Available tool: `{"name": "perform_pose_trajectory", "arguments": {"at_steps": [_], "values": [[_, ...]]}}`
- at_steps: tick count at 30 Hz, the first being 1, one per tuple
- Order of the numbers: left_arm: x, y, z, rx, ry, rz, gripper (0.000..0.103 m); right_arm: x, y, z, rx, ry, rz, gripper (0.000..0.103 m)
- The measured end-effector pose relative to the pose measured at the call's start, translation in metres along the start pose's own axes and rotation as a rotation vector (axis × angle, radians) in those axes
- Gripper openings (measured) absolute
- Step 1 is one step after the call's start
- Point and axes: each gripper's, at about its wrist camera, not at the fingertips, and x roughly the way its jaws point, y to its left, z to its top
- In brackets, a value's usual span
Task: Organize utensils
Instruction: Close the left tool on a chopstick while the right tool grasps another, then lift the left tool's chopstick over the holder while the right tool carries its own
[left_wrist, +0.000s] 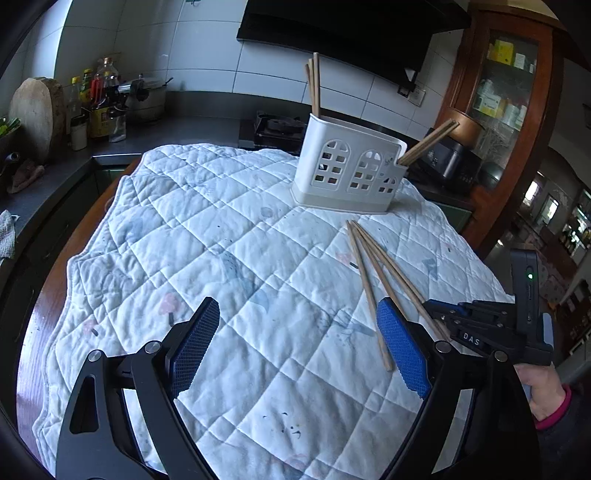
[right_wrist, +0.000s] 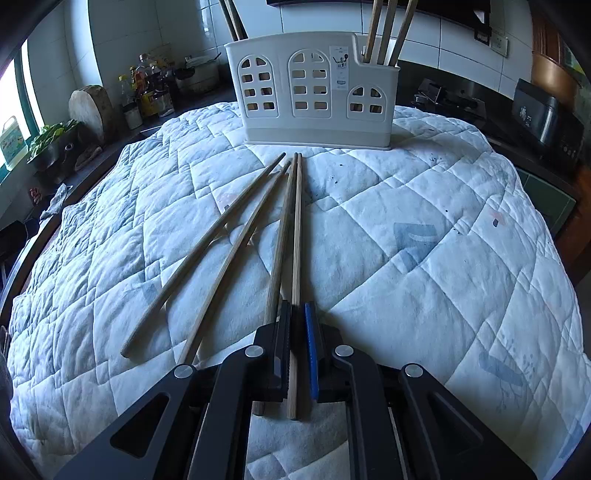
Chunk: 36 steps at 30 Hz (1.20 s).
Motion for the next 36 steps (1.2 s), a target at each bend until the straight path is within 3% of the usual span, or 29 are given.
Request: {"name": "perform_pose_trajectory", "arguments": {"at_steps": [16, 17, 24, 28, 36], "values": [[0.056, -0.065, -0.017, 0.108, 0.163, -0.064, 0.084, -0.066, -0.022, 0.001, 0.050, -0.153, -0.016, 0.007], [0.060, -0.067, -0.017, 0.109, 0.172, -0.065, 0.075, -0.071, -0.024, 0.001, 0.053, -0.161, -0.014, 0.007], [0.085, -0.076, -0.018, 0.107, 0.231, -0.058, 0.056, -0.086, -0.028, -0.003, 0.056, -0.188, -0.010, 0.007], [0.097, -0.073, -0.019, 0.067, 0.262, -0.065, 0.030, -0.086, -0.031, -0.005, 0.060, -0.189, -0.008, 0.007], [0.108, -0.079, -0.016, 0.103, 0.269, -0.020, 0.013, -0.096, -0.034, -0.001, 0.057, -0.206, -0.016, 0.007]]}}
